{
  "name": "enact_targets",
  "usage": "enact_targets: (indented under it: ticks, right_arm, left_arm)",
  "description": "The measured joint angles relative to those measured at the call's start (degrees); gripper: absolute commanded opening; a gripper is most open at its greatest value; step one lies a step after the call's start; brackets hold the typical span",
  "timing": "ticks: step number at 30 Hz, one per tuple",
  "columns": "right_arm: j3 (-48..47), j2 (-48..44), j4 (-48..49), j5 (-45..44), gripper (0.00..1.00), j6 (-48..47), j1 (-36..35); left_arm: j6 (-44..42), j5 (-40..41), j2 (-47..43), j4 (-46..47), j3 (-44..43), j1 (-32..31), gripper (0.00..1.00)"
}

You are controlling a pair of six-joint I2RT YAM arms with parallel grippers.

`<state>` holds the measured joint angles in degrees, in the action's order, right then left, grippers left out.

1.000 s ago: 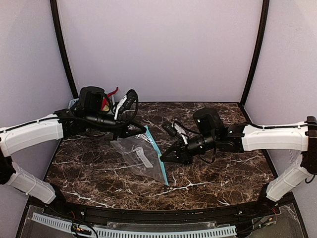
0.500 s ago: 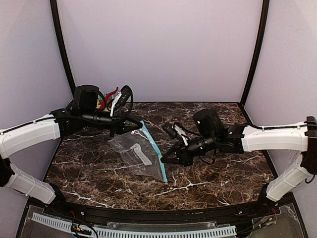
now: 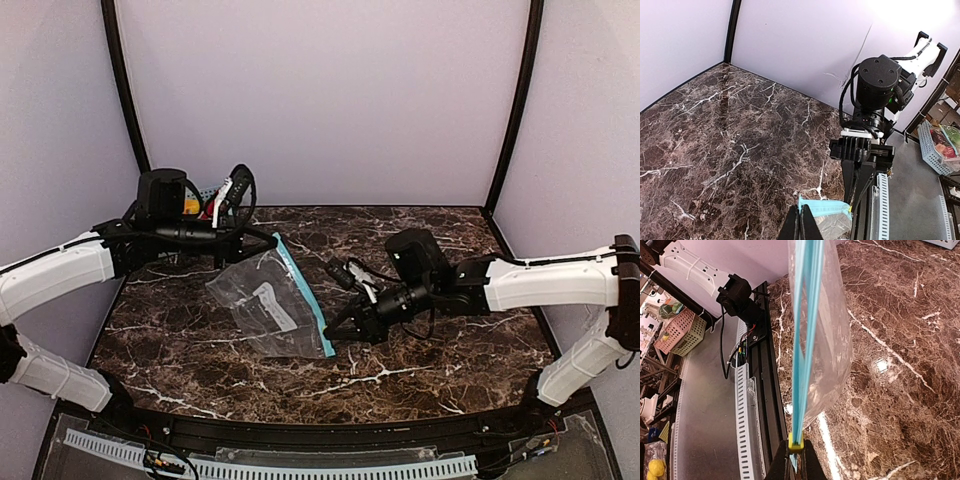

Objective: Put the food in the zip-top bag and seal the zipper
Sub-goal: Unzip the zipper from the zipper food storage bag.

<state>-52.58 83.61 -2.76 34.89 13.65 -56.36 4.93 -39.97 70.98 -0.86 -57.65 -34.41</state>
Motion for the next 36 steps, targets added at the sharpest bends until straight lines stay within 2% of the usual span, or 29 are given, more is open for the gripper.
enact_targets:
  ticks: [18, 23, 27, 36]
  right_arm:
    - [0.44, 1.25, 0.09, -0.02, 0.0, 0.63, -1.22]
    - [0.5, 0.83, -0.63, -1.05, 0.38, 1.01, -1.36]
    - [1.01, -2.73, -2.86, -5.05, 0.56, 1.99, -1.64]
    - [1.27, -13.92, -0.87, -18.51, 0.61, 4.15, -1.77]
  left_arm:
    - [0.24, 0.55, -2.01, 0.96, 0.46, 2.67, 0.01]
    - [0.0, -1.95, -1.99, 1.77, 0.5, 2.89, 0.01]
    - [-0.02, -7.82, -1.2, 3.65, 0.39, 3.48, 0.01]
    - [-1.64, -17.7, 3.17, 2.21, -1.25, 1.38, 0.01]
